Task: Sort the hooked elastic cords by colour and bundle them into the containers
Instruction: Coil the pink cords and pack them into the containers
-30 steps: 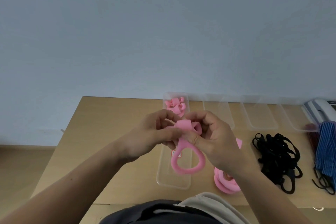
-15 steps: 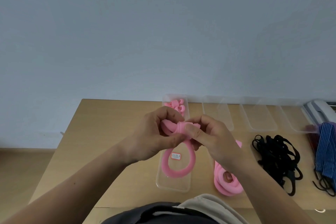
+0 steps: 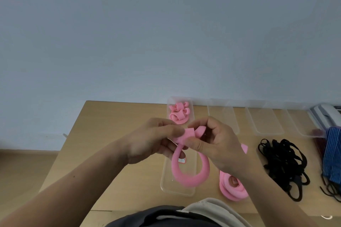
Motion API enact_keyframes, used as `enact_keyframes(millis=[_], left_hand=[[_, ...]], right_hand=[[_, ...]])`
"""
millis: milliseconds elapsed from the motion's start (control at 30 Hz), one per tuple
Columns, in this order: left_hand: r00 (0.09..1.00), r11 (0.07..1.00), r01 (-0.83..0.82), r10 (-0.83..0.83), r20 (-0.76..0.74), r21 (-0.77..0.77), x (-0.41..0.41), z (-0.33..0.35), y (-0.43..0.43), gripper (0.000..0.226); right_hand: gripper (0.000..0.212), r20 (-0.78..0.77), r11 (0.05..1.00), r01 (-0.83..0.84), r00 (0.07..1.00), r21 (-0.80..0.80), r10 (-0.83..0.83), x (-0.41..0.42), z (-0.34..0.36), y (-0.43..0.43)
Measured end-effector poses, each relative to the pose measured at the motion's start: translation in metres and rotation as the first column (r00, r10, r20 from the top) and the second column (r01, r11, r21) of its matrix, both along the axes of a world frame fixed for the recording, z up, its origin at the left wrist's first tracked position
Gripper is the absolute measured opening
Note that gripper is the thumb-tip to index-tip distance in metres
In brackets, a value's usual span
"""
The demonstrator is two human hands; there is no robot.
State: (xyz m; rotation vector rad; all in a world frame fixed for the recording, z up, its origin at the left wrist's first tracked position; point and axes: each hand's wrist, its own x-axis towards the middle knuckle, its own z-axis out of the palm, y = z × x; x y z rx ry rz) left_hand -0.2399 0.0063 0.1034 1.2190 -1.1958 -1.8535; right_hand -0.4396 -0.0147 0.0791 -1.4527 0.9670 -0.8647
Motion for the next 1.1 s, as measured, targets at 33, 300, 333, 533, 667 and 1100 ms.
enact_keyframes(millis=[33, 300, 333, 533, 667, 1100], left_hand=[[1.000, 1.000, -0.013, 0.013, 0.003, 0.000, 0.000, -0.001, 0.000, 0.041], [0.991, 0.976, -0.133, 0.136, 0.007, -0.170, -0.001, -0.007, 0.000, 0.037], [0.991, 0.972, -0.125, 0.130, 0.012, -0.201, -0.001, -0.006, 0.000, 0.036], [0.980, 0.935, -0.055, 0.118, 0.160, -0.349, -0.005, -0.006, 0.002, 0.040], [0.944, 0.943, -0.027, 0.133, 0.301, -0.332, -0.008, -0.010, 0.003, 0.048], [0.987, 0.989, -0.148, 0.148, 0.060, -0.015, -0.012, -0.003, 0.003, 0.022]], right_hand=[[0.039, -0.005, 1.000, -0.003, 1.000, -0.005, 0.003, 0.000, -0.001, 0.000], [0.050, -0.002, 0.996, -0.083, 0.997, 0.018, 0.083, -0.005, -0.003, -0.003], [0.048, 0.011, 0.996, -0.086, 0.996, 0.037, 0.086, -0.005, -0.001, -0.002], [0.031, -0.120, 0.999, -0.029, 0.992, 0.018, 0.031, -0.003, 0.009, -0.003], [0.031, -0.131, 1.000, -0.002, 0.991, -0.030, -0.002, -0.002, 0.011, -0.001], [0.029, -0.264, 0.954, -0.019, 0.962, -0.298, -0.064, 0.000, -0.006, -0.001]])
